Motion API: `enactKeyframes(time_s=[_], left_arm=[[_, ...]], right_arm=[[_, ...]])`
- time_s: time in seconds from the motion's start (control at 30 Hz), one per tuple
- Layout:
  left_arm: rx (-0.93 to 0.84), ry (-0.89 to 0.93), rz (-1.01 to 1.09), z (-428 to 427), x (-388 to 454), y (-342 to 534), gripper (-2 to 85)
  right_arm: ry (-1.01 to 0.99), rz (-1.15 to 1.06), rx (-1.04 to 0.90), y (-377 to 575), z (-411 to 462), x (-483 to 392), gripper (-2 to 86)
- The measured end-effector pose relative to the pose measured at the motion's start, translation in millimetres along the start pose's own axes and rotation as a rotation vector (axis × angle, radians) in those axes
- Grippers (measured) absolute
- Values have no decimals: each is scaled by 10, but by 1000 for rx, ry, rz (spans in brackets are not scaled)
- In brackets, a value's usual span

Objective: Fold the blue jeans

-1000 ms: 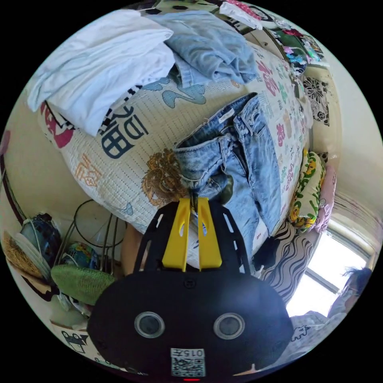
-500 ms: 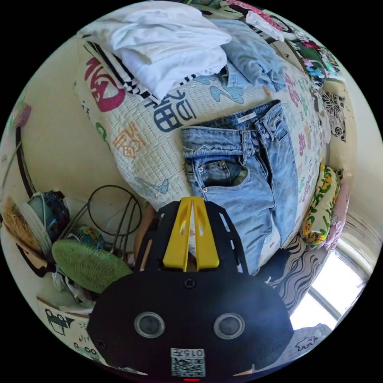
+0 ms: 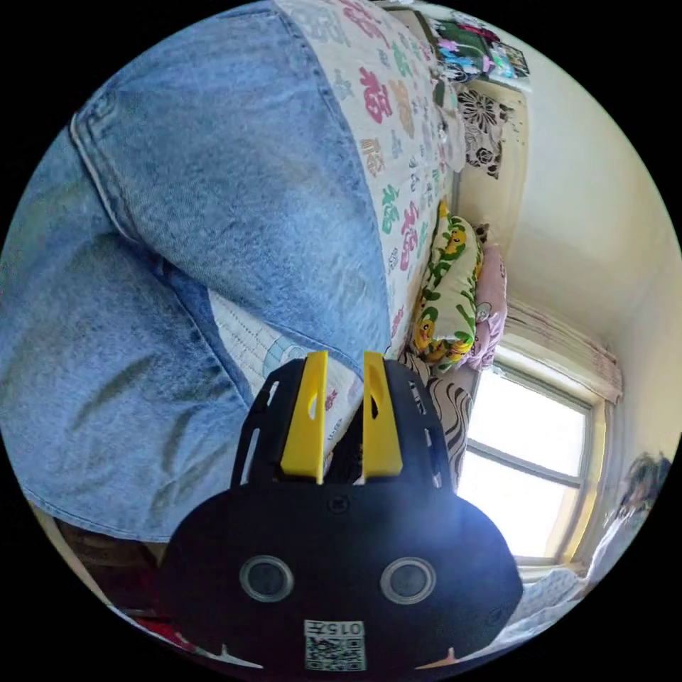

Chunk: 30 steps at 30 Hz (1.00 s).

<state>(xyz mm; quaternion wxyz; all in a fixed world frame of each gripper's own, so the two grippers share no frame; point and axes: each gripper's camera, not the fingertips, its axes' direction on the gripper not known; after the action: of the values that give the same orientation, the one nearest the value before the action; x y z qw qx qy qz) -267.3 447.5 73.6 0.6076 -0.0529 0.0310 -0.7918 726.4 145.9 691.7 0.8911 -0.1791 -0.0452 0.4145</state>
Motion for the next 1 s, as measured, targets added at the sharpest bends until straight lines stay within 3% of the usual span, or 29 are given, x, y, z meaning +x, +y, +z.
enactKeyframes(time_s=[0.13,0.33,0.5,0.77,1.0], left_arm=[[41,1,-159,526,-241,52,100],[147,29,-204,974,-292,83,60],[117,-21,-108,1251,-137,134,6],[117,-7,-100,1712,-128,290,-1],[66,-209,52,2084,142,404,17]], right_arm=[[14,193,28,-459,207,360,82],[17,318,-53,-780,343,551,51],[-138,223,-73,-924,270,529,8],[-12,179,-106,-1021,248,503,-3],[140,22,-157,-833,8,543,5]])
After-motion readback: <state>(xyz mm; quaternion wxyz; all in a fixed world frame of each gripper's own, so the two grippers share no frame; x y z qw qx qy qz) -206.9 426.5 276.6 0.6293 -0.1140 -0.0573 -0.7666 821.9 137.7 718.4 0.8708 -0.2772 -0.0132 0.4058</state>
